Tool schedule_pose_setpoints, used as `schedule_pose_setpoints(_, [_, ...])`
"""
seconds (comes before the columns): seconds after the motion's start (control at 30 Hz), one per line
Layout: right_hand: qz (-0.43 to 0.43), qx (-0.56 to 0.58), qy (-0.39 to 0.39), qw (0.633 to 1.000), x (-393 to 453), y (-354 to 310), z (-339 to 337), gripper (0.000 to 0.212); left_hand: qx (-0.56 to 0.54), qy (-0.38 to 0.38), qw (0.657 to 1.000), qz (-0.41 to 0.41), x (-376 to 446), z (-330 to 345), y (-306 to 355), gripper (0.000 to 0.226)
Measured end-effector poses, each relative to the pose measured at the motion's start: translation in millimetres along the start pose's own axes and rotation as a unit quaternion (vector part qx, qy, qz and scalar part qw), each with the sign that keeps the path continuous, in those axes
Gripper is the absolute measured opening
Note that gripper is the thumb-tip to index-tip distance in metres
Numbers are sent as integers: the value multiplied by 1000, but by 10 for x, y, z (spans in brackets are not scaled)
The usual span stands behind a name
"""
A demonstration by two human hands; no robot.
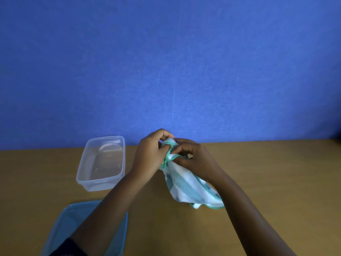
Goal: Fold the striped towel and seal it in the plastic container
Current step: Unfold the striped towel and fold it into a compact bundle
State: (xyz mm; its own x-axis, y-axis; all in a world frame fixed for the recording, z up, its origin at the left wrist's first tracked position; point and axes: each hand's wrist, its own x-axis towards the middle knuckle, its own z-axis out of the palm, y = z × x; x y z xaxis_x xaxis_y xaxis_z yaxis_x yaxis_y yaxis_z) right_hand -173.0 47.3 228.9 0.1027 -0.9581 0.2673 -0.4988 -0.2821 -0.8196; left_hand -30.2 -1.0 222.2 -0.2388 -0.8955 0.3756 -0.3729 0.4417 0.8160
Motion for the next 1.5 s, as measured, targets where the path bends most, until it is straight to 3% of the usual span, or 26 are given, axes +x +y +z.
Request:
schedule_pose_setpoints(0.17, [21,0,88,996,100,53,-154,33,98,44,994,-4,69,-65,-97,8])
schedule_pose_setpoints(0.3, [4,86,162,983,194,-45,-363,24,-48,21,997,-60,98,-99,-221,26])
schedule_pose_setpoints(0.4, [7,231,106,967,238,-270,-556,14,-148,29,988,-33,161,-140,-131,31])
schedule_pose_setpoints(0.5, [-46,393,45,917,274,-536,-768,19,-188,22,982,3,231,-161,61,8])
schedule_pose_setpoints(0.53, [-62,408,50,910,313,-602,-826,18,-184,17,983,7,254,-161,105,13])
schedule_pose_setpoints(0.67, [-47,211,135,967,515,-560,-853,11,-195,-31,980,18,277,-122,107,43])
schedule_pose_setpoints(0.77, [-1,177,58,982,504,-403,-735,10,-211,-68,975,22,212,-51,48,50])
schedule_pose_setpoints(0.9, [59,139,3,988,377,-236,-583,26,-205,49,977,-32,180,-20,46,9])
schedule_pose_setpoints(0.97, [77,99,35,991,328,-194,-565,20,-205,93,973,-57,197,-58,-23,15])
schedule_pose_setpoints(1.07, [91,171,75,978,174,-136,-709,19,-215,109,969,-57,194,-227,-137,21])
schedule_pose_setpoints(1.17, [70,339,38,938,-4,-147,-936,32,-232,116,964,-53,175,-475,-299,19])
schedule_pose_setpoints(1.23, [126,304,129,935,109,3,-952,22,-211,156,961,-89,212,-596,-519,23])
schedule_pose_setpoints(1.27, [172,185,206,946,223,127,-939,23,-181,183,960,-112,245,-633,-636,26])
schedule_pose_setpoints(1.33, [216,-3,323,921,407,343,-897,22,-131,214,956,-152,319,-644,-774,25])
schedule_pose_setpoints(1.4, [213,-23,369,904,465,371,-813,20,-102,217,960,-143,351,-592,-700,20])
schedule_pose_setpoints(1.5, [162,3,391,906,367,217,-580,11,-75,198,973,-95,248,-442,-491,29])
